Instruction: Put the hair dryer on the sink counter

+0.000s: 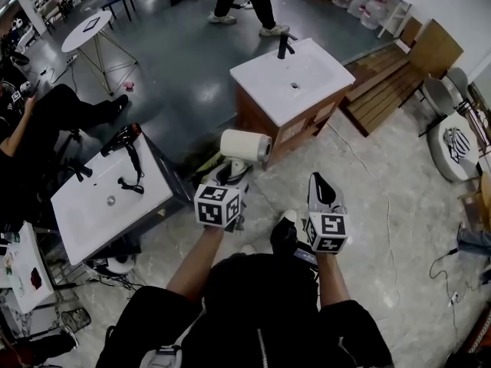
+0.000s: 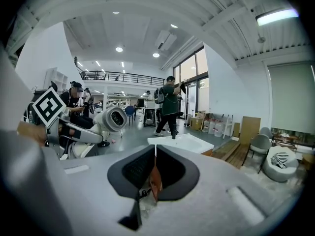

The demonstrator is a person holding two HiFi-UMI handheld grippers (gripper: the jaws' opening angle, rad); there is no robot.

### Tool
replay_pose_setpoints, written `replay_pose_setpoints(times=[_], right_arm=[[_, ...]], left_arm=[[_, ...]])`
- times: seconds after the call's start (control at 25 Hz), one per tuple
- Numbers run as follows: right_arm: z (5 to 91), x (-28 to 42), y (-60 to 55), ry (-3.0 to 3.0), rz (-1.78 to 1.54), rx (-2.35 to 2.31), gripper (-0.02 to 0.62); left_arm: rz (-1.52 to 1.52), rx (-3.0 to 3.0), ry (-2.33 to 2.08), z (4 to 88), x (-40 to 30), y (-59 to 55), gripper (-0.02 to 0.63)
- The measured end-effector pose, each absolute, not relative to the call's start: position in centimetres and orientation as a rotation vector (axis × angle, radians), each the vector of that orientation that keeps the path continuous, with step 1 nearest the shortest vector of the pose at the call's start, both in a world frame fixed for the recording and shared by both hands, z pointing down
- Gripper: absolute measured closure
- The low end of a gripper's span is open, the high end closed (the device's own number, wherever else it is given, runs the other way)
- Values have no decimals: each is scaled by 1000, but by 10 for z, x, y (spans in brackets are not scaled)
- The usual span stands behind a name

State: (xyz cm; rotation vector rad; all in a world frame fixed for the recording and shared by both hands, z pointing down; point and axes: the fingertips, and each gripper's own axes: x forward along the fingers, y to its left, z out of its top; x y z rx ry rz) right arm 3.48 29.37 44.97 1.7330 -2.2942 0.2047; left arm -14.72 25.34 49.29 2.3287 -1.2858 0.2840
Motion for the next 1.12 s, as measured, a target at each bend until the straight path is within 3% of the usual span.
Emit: replay_pose_setpoints(times=[1.12], right_arm=[[473,91,112,-2405,202,1547,589]], left_arm=[[284,2190,-1407,528,-94,102,411]])
